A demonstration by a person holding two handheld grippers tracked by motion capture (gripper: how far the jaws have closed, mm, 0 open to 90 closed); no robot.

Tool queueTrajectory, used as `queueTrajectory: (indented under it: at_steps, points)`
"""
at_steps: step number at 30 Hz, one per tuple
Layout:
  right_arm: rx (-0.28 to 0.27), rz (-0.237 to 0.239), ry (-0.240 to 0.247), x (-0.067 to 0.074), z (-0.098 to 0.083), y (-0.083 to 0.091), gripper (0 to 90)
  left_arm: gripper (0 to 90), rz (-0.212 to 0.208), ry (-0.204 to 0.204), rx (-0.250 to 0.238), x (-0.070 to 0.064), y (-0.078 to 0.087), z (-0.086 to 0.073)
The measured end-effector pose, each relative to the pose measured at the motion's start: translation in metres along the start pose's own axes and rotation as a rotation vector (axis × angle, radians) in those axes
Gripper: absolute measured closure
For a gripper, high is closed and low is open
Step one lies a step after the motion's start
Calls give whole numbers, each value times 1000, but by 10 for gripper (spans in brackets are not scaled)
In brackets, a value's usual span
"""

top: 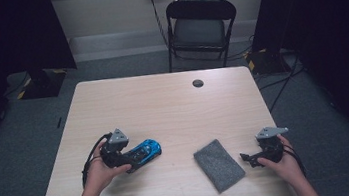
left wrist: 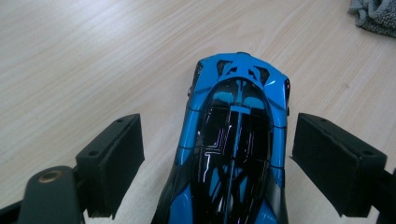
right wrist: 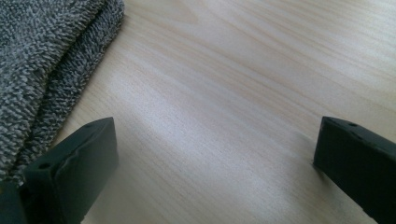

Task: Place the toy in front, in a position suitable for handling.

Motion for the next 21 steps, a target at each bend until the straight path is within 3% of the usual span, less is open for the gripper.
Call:
queueTrajectory:
  at_steps: [6, 19, 21]
  points:
    - [0, 0, 0, 0, 0, 0, 0, 166, -17, -34, 33, 0, -7, -4]
    - [-1, 3, 4, 0, 0, 0, 0, 157, -19, -31, 52, -2, -18, -8]
    - [-1, 3, 5, 0, 0, 0, 0, 160, -13, -47, 58, -2, -18, -9]
Point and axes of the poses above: each handheld gripper's, and its own axes: y roughly backward along the jaws, z roughly out of its top, x roughly to its left, the point moved 5 cm from there along -y, roughly forward along the jaws, and after that the axes turned 1 degree about y, right-handed, at the moved point
